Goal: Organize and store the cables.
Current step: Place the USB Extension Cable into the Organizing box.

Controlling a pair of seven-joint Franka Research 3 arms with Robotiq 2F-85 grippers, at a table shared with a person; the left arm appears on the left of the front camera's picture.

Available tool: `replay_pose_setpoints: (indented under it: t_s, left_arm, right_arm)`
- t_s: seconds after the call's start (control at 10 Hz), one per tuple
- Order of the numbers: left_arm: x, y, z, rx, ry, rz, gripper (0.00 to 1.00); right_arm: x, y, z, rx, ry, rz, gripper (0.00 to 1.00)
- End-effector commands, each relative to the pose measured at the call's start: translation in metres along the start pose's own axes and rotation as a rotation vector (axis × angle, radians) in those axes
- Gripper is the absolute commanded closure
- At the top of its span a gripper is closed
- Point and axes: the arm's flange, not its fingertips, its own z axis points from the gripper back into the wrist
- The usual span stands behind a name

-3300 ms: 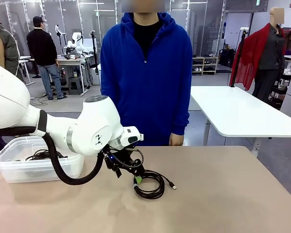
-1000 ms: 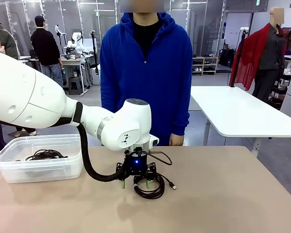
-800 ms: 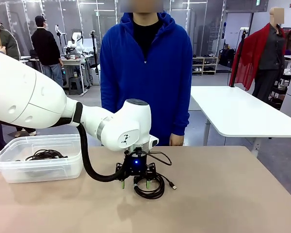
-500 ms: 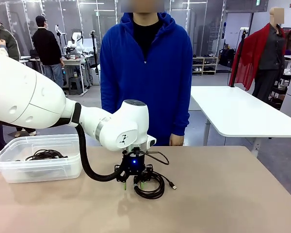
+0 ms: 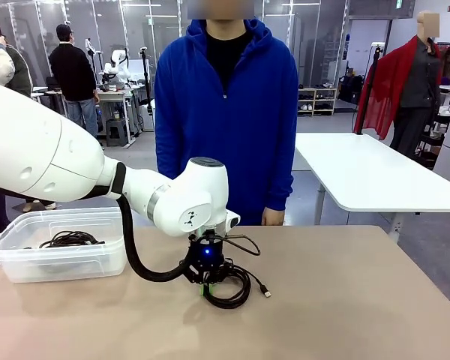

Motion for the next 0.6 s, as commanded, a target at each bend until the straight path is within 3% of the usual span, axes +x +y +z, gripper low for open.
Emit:
replay_pose_setpoints:
  t_s: [0.0, 0.3, 0.4, 0.5]
  left_arm:
    - [0.002, -0.003, -0.003, 0.002, -0.025, 0.018, 1.0]
    - [0.002, -0.001, 0.007, -0.031, -0.04, 0.006, 1.0]
    - [0.0, 0.006, 0.028, -0.052, -0.048, -0.029, 1.0]
    - [-0.006, 0.021, 0.071, -0.038, -0.122, -0.063, 1.0]
  right_arm:
    - [0.002, 0.0, 0.002, -0.001, -0.008, 0.0, 0.0]
    - [0.002, 0.0, 0.002, -0.001, -0.008, 0.0, 0.0]
    - [0.002, 0.0, 0.002, -0.001, -0.008, 0.0, 0.0]
    - [0.002, 0.0, 0.002, -0.001, -0.008, 0.0, 0.0]
